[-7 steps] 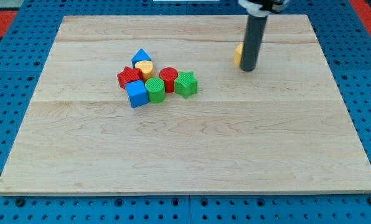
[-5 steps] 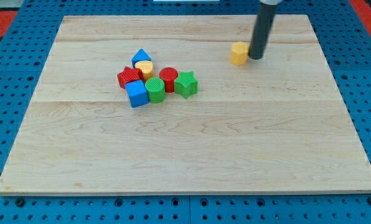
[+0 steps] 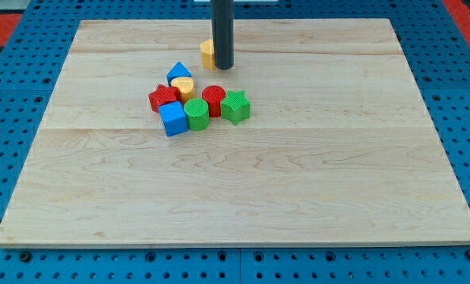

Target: Push the yellow hexagon towards top left

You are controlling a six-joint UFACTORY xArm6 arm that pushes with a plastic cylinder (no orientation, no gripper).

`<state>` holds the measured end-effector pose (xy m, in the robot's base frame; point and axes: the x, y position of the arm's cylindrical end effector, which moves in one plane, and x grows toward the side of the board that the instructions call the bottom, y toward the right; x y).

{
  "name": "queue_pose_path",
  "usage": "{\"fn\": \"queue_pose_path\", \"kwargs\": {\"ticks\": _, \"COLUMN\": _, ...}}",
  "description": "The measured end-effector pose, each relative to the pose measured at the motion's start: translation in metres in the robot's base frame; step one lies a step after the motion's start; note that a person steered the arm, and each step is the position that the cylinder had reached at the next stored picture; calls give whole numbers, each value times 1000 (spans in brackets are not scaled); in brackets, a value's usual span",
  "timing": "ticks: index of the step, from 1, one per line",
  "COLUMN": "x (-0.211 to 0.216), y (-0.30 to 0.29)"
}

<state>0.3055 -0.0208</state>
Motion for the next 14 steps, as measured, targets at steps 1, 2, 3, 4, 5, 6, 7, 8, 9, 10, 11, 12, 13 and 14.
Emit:
{"fn": "queue_pose_path", "kwargs": {"ticks": 1, "x": -12, "y": 5}}
{"fn": "queue_pose_path", "kwargs": {"ticks": 2, "x": -31, "y": 13}}
{"fn": "queue_pose_path", "kwargs": {"ticks": 3, "x": -32, "y": -9}}
{"fn": "queue_pose_path", "kwargs": {"ticks": 4, "x": -32, "y": -50}}
{"fn": "queue_pose_path", "kwargs": {"ticks": 5, "x": -32, "y": -87}}
{"fn": "queue_pose_path", "kwargs": {"ticks": 6, "x": -32, "y": -125}}
{"fn": "queue_pose_path", "kwargs": {"ticks": 7, "x": -32, "y": -151}}
{"fn": "queue_pose_path", "kwargs": {"ticks": 8, "x": -34, "y": -151}}
{"fn": "queue_pose_path", "kwargs": {"ticks": 9, "x": -34, "y": -151}}
{"fn": "queue_pose_path", "kwargs": {"ticks": 10, "x": -34, "y": -151}}
{"fn": "queue_pose_path", "kwargs": {"ticks": 11, "x": -34, "y": -151}}
{"fn": "queue_pose_path", "kwargs": {"ticks": 12, "x": -34, "y": -150}}
{"fn": "queue_pose_path", "kwargs": {"ticks": 13, "x": -35, "y": -115}}
{"fn": "queue_pose_path", "kwargs": {"ticks": 14, "x": -33, "y": -70}}
